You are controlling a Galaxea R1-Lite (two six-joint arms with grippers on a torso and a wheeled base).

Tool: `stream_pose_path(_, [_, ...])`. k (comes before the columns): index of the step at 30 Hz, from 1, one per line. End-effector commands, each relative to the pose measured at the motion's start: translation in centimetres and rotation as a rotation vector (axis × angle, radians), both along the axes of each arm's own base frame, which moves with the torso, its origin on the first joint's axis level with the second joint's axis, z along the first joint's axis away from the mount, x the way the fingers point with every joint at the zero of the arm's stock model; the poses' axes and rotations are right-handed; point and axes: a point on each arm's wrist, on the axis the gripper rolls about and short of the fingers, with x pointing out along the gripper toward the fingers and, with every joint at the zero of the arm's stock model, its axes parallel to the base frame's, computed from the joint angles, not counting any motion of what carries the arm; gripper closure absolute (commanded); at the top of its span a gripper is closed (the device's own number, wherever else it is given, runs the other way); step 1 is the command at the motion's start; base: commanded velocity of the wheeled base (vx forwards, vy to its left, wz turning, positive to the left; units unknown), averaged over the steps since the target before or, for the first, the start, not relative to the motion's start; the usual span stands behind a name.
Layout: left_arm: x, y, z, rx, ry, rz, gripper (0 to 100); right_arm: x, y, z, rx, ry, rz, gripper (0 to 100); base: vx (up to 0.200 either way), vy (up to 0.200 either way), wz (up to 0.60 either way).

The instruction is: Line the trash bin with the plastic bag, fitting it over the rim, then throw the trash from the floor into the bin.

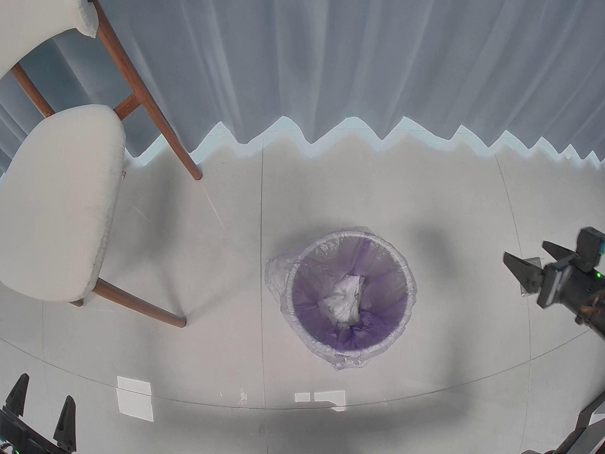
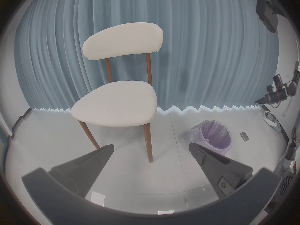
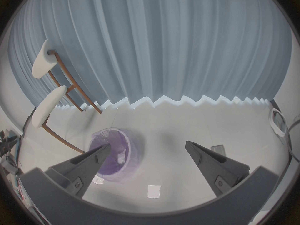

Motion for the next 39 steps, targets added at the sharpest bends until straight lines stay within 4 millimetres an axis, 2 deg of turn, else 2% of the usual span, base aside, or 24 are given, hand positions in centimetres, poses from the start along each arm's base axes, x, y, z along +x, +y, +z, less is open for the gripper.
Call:
stream_pose_path(1, [0.07, -0.03, -0.57, 0.008, 0.016, -0.02, 0, -17.57, -4.93, -10.46, -0.078, -0.205, -0.204, 0, 0.0, 0.0, 0.0])
stream_pose_path(3, [0.07, -0.04, -0.56, 0.01, 0.015, -0.02, 0, -17.03, -4.89, -9.86, -0.051, -0.187, -0.22, 0, 0.0, 0.0, 0.0])
stream_pose_path(7, [0.07, -0.04, -0.56, 0.008, 0.015, -0.02, 0, -17.19, -4.87, -10.04, -0.061, -0.191, -0.2, 0, 0.0, 0.0, 0.0])
stream_pose_path(12, [0.07, -0.04, -0.56, 0.008, 0.015, -0.02, 0, -17.27, -4.58, -10.58, -0.023, -0.126, -0.072, 0, 0.0, 0.0, 0.0])
stream_pose_path(14, [0.07, -0.04, -0.56, 0.006, 0.015, -0.02, 0, -17.27, -4.58, -10.53, -0.023, -0.135, -0.083, 0, 0.0, 0.0, 0.0])
stream_pose_path(17, [0.07, -0.04, -0.56, 0.005, 0.015, -0.02, 0, -17.81, -4.39, -10.67, -0.009, -0.209, -0.243, 0, 0.0, 0.0, 0.0])
stream_pose_path(27, [0.06, -0.04, -0.56, 0.005, 0.013, -0.02, 0, -18.0, -4.38, -10.73, -0.027, -0.24, -0.186, 0, 0.0, 0.0, 0.0])
stream_pose_path(39, [0.06, -0.04, -0.59, 0.006, 0.016, -0.018, 0, -18.01, -4.41, -10.72, -0.01, -0.237, -0.198, 0, 0.0, 0.0, 0.0])
